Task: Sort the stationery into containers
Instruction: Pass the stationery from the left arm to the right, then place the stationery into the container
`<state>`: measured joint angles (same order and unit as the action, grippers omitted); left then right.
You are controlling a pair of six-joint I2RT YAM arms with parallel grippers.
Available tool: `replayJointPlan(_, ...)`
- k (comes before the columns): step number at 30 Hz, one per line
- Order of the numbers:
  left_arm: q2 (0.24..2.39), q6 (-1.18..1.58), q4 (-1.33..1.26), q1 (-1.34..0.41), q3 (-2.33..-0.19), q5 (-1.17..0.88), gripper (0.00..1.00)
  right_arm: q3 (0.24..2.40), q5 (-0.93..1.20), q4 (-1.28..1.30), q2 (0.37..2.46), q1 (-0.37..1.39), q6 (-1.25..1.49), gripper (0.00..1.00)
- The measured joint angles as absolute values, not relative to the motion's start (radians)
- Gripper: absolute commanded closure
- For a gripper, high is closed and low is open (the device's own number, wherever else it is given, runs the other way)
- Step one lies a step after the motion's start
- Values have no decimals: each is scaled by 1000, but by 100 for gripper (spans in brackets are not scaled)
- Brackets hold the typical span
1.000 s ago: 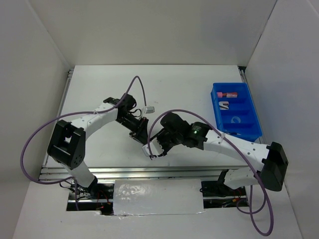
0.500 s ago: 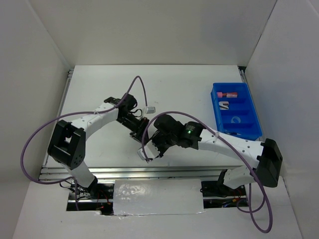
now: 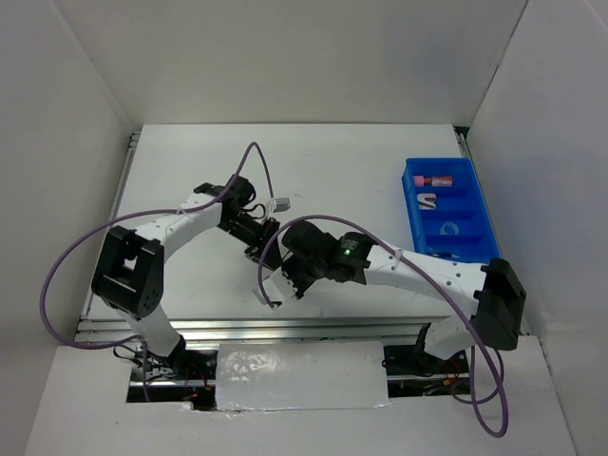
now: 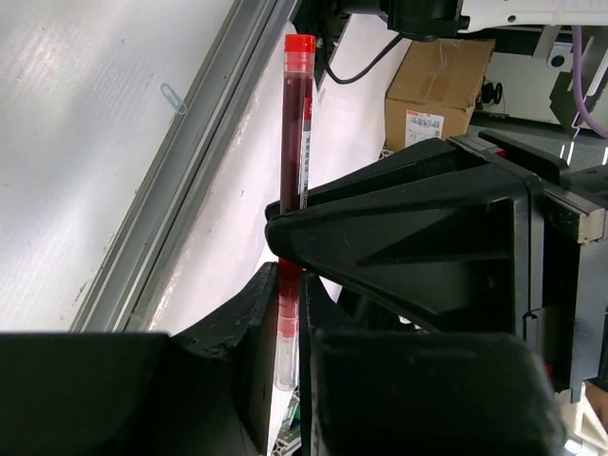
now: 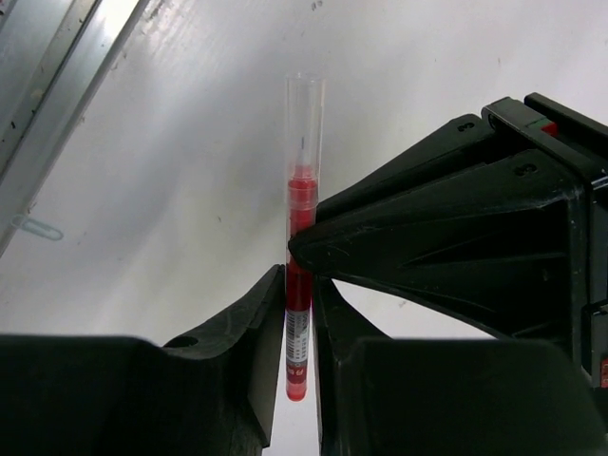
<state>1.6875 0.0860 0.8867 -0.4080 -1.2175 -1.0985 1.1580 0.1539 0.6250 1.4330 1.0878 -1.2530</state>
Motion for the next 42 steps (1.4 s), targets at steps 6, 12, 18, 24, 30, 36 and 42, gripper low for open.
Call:
replayJointPlan(6, 1689, 98, 871, -402, -1217, -1079, 95, 1184, 81, 629, 1468, 1107, -1240, 89)
replayJointPlan(12, 1686, 136, 833, -379, -1192, -1063, 9, 1195, 40, 666, 1478, 1092, -1220, 98)
replayJointPlan(18, 1679, 160, 820, -293, -1175, -1052, 1, 1142, 38, 713, 1380, 934, -1245, 99)
replayJointPlan(24, 1676, 135, 818, -236, -1236, -1003, 1, 1070, 14, 854, 1148, 539, -1396, 99)
replayJointPlan(30, 1675, 131, 809, -249, -1257, -973, 1, 1054, -9, 1004, 1069, 184, -1607, 99)
replayJointPlan(36, 1680, 131, 803, -260, -1270, -962, 1, 1069, -47, 1091, 1119, -71, -1786, 97)
replayJointPlan(42, 1687, 131, 799, -260, -1270, -957, 1, 1065, -91, 1097, 1156, -192, -1914, 97)
